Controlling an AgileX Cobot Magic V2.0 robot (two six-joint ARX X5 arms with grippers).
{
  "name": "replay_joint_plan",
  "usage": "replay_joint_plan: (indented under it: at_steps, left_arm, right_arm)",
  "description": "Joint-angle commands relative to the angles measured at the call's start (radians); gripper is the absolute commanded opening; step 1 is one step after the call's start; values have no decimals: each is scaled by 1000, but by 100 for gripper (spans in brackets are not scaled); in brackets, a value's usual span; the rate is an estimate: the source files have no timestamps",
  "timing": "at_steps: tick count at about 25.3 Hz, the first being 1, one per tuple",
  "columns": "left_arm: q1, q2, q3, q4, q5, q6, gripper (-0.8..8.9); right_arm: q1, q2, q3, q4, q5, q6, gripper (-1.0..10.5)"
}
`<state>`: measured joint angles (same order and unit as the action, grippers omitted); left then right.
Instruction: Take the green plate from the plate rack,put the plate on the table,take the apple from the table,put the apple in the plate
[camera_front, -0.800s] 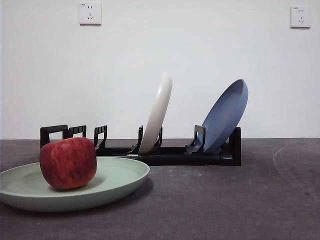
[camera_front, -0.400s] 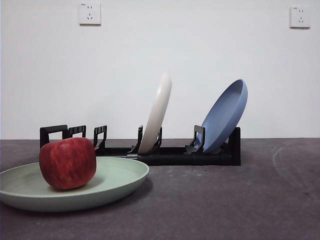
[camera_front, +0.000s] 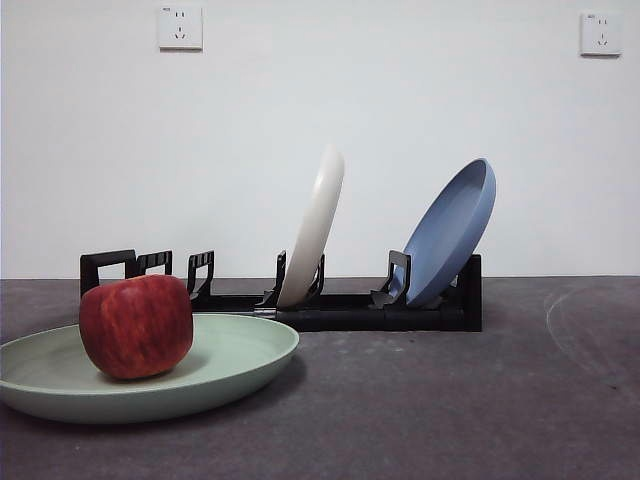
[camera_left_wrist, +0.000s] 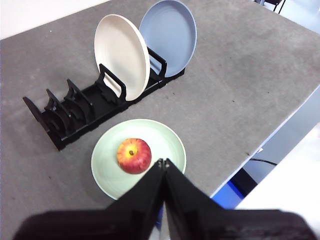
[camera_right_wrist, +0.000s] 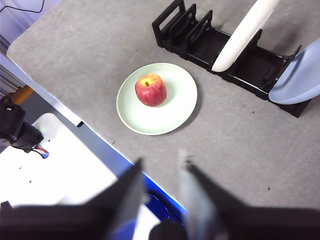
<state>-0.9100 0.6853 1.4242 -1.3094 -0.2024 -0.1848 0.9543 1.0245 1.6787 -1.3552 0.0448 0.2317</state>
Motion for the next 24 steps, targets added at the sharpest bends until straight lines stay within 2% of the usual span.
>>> replay_joint_plan:
  at_steps: [1,5,8,14,24]
  left_arm:
    - [-1,-2,-6,-7,-1,-13,-8]
    - [-1,-2,-6,-6,-1,-13,-8]
    - [-1,-2,-6,-6,0,-18,-4]
    - [-1,-2,-6,-6,-1,-17,-4]
    - [0,0,-6,-6,-1,-17,-4]
  right_arm:
    - [0,-2,-6,-24,1,2,-9]
    - [0,-2,-6,-24,2,3,-8]
    - [0,-1,-6,-24,43,5,-1]
    - [0,-1,-6,-24,61,3,-1]
    - [0,-1,-6,-24,61,3,-1]
